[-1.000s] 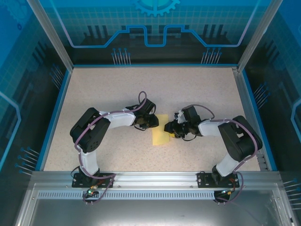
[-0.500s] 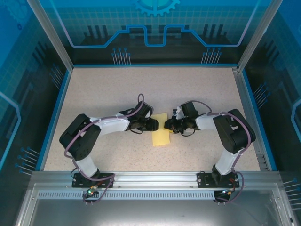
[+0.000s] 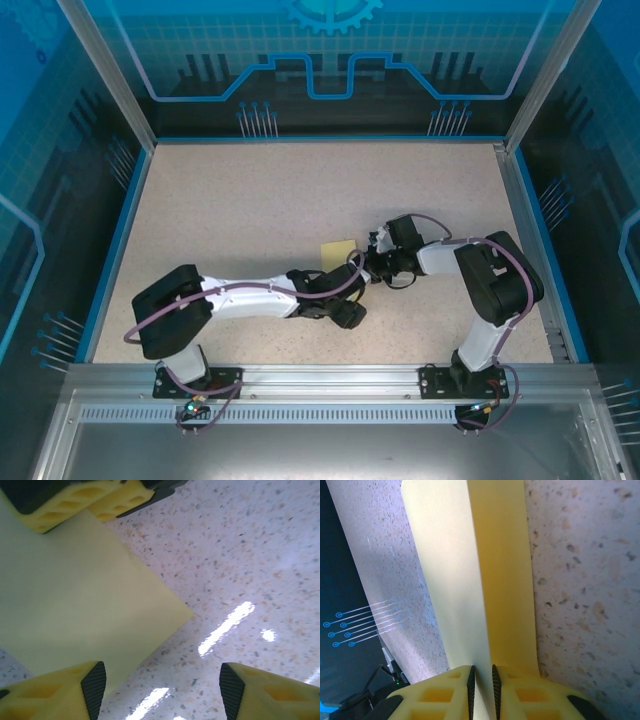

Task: Fold a paper plane with a square sheet of paper (pick it up from the middle)
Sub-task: Third fold the triangle at the center of the table.

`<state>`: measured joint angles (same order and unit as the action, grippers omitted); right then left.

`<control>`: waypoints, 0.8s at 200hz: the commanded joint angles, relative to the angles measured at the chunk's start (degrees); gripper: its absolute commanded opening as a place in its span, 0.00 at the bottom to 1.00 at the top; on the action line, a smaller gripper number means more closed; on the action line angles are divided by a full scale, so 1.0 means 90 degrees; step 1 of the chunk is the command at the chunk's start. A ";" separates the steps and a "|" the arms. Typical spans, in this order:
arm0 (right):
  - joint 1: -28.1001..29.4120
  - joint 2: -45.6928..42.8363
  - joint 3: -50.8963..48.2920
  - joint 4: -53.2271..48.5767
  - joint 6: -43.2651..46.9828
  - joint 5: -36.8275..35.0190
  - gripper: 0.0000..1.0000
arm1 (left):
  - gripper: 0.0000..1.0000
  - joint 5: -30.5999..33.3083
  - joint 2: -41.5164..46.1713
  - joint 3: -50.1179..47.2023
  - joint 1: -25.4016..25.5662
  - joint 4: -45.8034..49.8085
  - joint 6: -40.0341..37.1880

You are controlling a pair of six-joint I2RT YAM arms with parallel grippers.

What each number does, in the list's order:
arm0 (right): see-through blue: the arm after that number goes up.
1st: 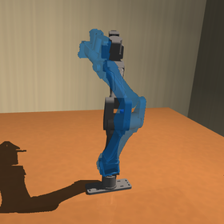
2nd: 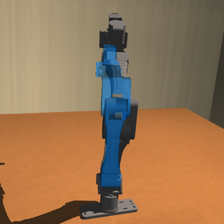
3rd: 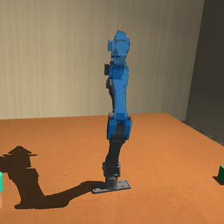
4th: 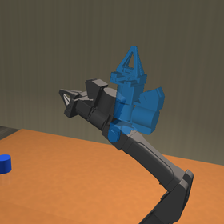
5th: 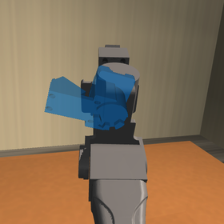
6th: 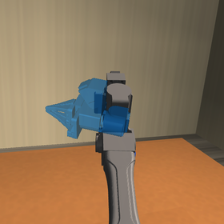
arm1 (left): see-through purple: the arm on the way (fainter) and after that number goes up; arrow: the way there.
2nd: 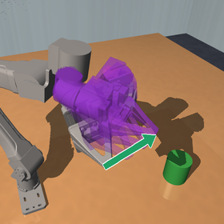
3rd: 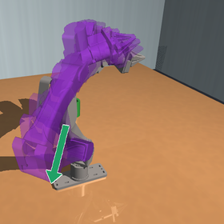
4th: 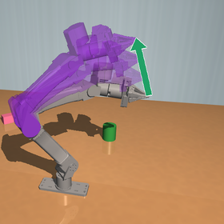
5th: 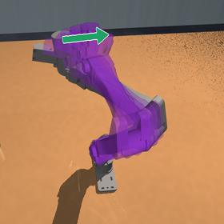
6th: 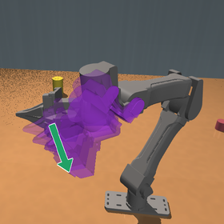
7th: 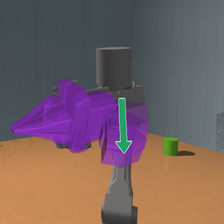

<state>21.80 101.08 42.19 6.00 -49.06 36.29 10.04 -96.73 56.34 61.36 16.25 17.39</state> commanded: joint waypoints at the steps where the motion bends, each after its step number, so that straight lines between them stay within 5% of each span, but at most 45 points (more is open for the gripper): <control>1: -0.0115 0.0022 0.0184 -0.0125 -0.0073 0.0186 0.20 | 0.66 0.0918 -0.0338 0.0380 0.0215 0.0407 -0.0319; 99: -0.0118 0.0028 0.0223 -0.0050 -0.0175 0.0286 0.21 | 0.68 0.1974 -0.0909 0.0742 0.0447 0.0409 -0.0491; 160: -0.0213 -0.0020 0.0205 -0.0260 0.0019 0.0177 0.22 | 0.48 0.2154 -0.0593 0.0524 0.0443 0.0164 -0.0379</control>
<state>21.26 101.08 42.85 5.96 -50.04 37.54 27.29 -104.29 61.36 64.88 18.81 13.37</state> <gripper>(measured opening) 0.219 0.520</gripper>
